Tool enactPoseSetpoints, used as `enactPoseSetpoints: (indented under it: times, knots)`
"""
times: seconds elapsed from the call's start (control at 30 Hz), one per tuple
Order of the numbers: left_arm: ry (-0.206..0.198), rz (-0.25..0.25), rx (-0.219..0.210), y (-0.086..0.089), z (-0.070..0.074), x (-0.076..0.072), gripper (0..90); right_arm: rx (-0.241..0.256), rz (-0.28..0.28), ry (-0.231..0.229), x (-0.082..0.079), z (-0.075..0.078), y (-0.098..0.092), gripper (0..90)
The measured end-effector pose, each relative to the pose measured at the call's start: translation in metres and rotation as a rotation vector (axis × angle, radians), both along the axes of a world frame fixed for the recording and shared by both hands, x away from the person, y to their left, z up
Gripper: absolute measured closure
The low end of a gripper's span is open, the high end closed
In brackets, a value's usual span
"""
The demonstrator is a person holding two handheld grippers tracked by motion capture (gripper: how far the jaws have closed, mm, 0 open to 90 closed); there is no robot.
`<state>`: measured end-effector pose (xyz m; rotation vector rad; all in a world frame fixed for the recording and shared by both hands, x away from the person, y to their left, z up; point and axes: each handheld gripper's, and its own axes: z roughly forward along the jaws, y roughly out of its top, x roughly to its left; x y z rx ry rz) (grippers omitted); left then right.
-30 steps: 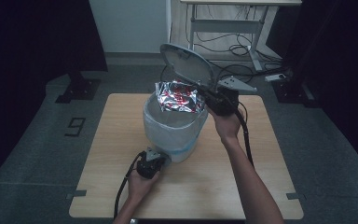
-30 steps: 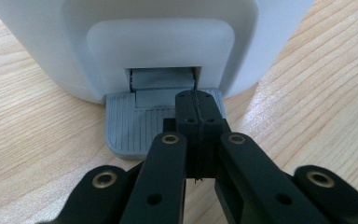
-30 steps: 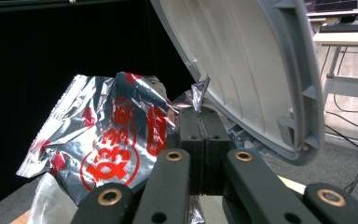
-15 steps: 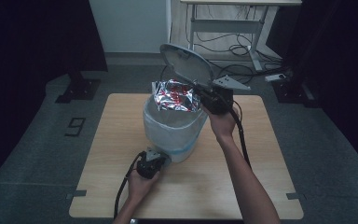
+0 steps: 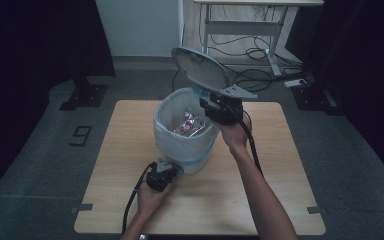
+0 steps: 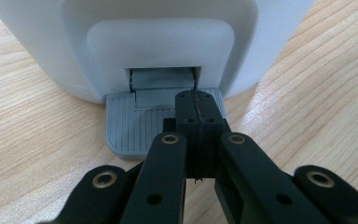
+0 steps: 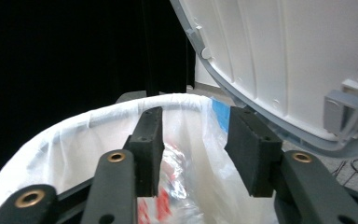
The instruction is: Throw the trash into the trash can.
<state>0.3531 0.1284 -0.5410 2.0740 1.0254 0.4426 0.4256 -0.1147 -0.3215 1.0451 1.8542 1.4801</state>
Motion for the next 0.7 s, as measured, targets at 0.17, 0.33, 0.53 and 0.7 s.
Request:
enactPoseSetpoints:
  times: [0.17, 0.33, 0.53, 0.7]
  knots:
    - [0.001, 0.001, 0.001, 0.000, 0.000, 0.000, 90.0, -0.010, 0.002, -0.014, -0.005, 0.001, -0.006, 53.5]
    - [0.000, 0.001, 0.001, 0.000, 0.000, 0.000, 90.0, -0.005, 0.023, -0.027, -0.012, 0.000, -0.015, 53.8]
    - [0.001, 0.002, 0.000, 0.000, 0.000, 0.000, 90.0, 0.006, 0.039, -0.037, -0.023, -0.003, -0.031, 54.3]
    - [0.000, 0.002, 0.002, 0.000, 0.000, 0.000, 90.0, 0.017, 0.047, -0.040, -0.030, -0.006, -0.044, 54.2]
